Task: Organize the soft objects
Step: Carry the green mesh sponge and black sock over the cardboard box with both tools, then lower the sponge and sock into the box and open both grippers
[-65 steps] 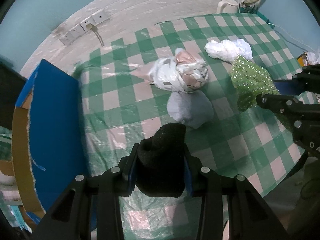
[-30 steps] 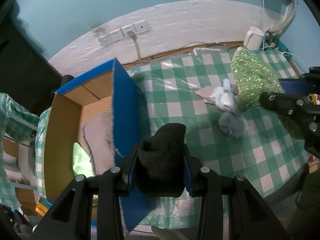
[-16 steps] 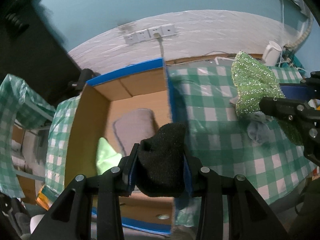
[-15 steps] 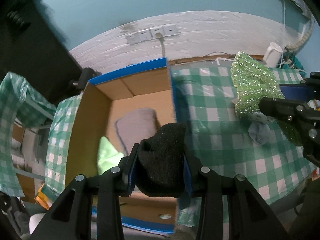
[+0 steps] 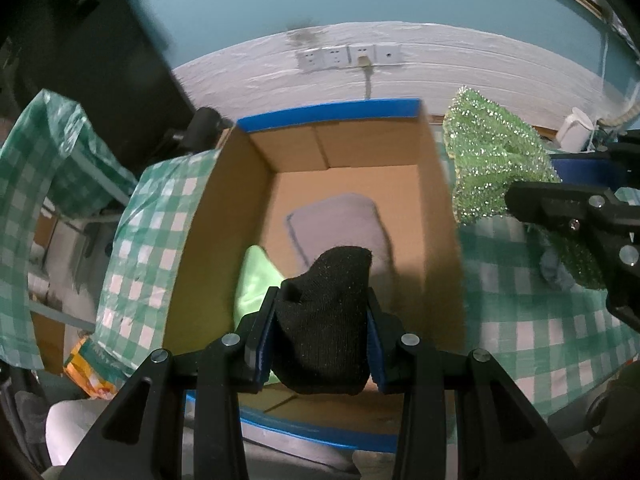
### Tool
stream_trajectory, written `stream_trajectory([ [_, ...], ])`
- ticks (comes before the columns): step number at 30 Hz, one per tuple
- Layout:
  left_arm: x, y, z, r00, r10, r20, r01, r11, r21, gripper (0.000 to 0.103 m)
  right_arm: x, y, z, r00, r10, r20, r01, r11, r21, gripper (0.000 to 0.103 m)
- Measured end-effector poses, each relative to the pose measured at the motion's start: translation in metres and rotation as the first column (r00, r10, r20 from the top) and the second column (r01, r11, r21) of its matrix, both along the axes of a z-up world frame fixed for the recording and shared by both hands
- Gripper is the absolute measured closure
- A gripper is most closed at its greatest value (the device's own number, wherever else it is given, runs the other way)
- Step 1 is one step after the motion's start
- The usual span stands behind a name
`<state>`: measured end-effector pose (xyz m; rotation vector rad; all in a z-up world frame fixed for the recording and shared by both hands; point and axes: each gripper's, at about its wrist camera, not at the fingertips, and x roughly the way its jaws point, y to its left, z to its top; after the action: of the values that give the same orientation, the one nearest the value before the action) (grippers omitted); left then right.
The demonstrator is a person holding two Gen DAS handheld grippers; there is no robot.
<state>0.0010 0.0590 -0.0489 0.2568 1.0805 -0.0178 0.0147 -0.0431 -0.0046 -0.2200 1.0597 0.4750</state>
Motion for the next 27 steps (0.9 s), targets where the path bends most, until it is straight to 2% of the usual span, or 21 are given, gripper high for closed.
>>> stream_trajectory([
  [15,0.010,0.047,-0.020,0.993,0.106,-0.049,-0.105,0.994,0.008,0.062,0.017,0.061,-0.020,0.996,0.081,-0.048,-0.082,0.997,-0.013,0.083],
  [19,0.015,0.052,-0.026,0.989,0.131,-0.069,-0.131,0.991,0.012,0.057,0.021,0.065,-0.024,0.995,0.085,-0.061,-0.085,0.996,0.003,0.076],
  [20,0.015,0.053,-0.027,0.988,0.136,-0.071,-0.135,0.991,0.015,0.052,0.021,0.065,-0.024,0.995,0.080,-0.058,-0.080,0.997,0.009,0.072],
  [21,0.015,0.053,-0.028,0.988,0.139,-0.073,-0.138,0.990,0.017,0.045,0.022,0.064,-0.024,0.996,0.075,-0.055,-0.074,0.997,0.013,0.061],
  [22,0.016,0.054,-0.028,0.987,0.141,-0.073,-0.140,0.990,0.019,0.043,0.023,0.064,-0.024,0.996,0.070,-0.050,-0.069,0.998,0.013,0.054],
  [27,0.015,0.053,-0.025,0.987,0.148,-0.053,-0.147,0.989,0.032,0.036,0.024,0.060,-0.023,0.998,0.059,-0.032,-0.059,0.998,0.015,0.051],
])
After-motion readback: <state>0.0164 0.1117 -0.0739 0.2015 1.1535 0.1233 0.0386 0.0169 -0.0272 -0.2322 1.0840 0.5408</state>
